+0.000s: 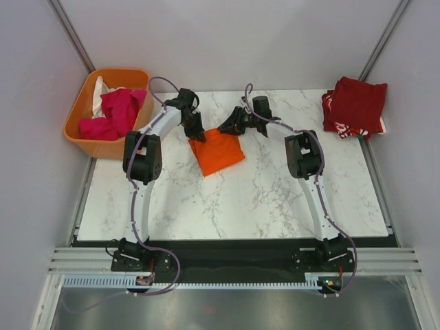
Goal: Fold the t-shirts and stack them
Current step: Fold the tshirt
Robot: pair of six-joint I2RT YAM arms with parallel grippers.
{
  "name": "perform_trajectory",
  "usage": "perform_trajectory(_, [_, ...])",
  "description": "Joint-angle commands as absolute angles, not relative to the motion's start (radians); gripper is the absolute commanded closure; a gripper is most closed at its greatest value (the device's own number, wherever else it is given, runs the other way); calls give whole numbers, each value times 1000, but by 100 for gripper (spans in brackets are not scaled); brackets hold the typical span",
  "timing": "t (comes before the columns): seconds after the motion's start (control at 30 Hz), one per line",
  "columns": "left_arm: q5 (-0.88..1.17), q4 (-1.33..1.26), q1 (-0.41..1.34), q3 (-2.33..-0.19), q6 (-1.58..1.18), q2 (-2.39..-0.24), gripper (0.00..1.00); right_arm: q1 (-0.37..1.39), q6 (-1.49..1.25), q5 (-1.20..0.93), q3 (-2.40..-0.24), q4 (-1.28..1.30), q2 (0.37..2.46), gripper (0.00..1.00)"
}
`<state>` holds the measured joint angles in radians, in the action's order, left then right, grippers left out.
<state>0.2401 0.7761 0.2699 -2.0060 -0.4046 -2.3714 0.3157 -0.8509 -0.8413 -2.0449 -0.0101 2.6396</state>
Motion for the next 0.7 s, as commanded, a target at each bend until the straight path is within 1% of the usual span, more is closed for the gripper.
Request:
perform_trajectory(0.0, [210, 750, 235, -2046, -390, -2401, 81, 287, -1016, -906, -2097, -299, 2724, 56])
perform_trajectory(0.03, [209, 750, 229, -2033, -393, -2405, 82, 275, -1066, -916, -2095, -364, 2740, 40])
perform_trajectory(0.07, [206, 747, 219, -2025, -393, -2410, 82, 261, -1151, -922, -2109, -464, 2772, 30])
perform_trajectory(0.1, [207, 744, 216, -2019, -396, -2410, 82, 261, -1173, -920, -2123, -483, 2787, 30])
perform_trajectory(0.13, [209, 741, 213, -2011, -394, -2414, 82, 250, -1183, -917, -2143, -488, 2799, 22])
perform_trajectory(0.2, [215, 735, 209, -2010, -396, -2425, 82, 241, -1175, -901, -2186, -476, 2813, 20])
perform_trajectory(0.27, [228, 733, 206, -2013, -397, -2433, 82, 229, -1148, -896, -2183, -457, 2794, 19])
perform_trajectory(0.33, [218, 733, 206, -2010, -402, -2421, 80, 219, -1071, -878, -2122, -454, 2694, 14])
perform_trajectory(0.37, [210, 733, 206, -2006, -406, -2412, 77, 216, -1028, -862, -2043, -442, 2647, 13])
perform_trajectory(0.4, [204, 733, 207, -2005, -407, -2402, 74, 212, -969, -818, -2010, -375, 2547, 12])
perform_trajectory(0.43, [199, 735, 206, -2006, -407, -2387, 72, 212, -875, -801, -1984, -338, 2502, 8])
perform_trajectory(0.47, [187, 733, 207, -2008, -405, -2358, 66, 210, -833, -781, -1944, -306, 2464, 6])
perform_trajectory(0.5, [184, 735, 206, -2008, -405, -2340, 44, 210, -809, -764, -1931, -251, 2403, 4])
perform_trajectory(0.53, [181, 735, 206, -2009, -405, -2321, 27, 209, -786, -765, -1921, -230, 2381, 3])
perform_trajectory(0.57, [181, 735, 207, -2010, -403, -2280, 4, 210, -776, -765, -1901, -200, 2364, 3])
perform_trajectory(0.6, [187, 736, 207, -2010, -402, -2260, 0, 206, -766, -762, -1890, -178, 2338, 3])
perform_trajectory(0.67, [210, 747, 207, -2002, -397, -2212, 0, 207, -717, -726, -1847, -131, 2315, 3])
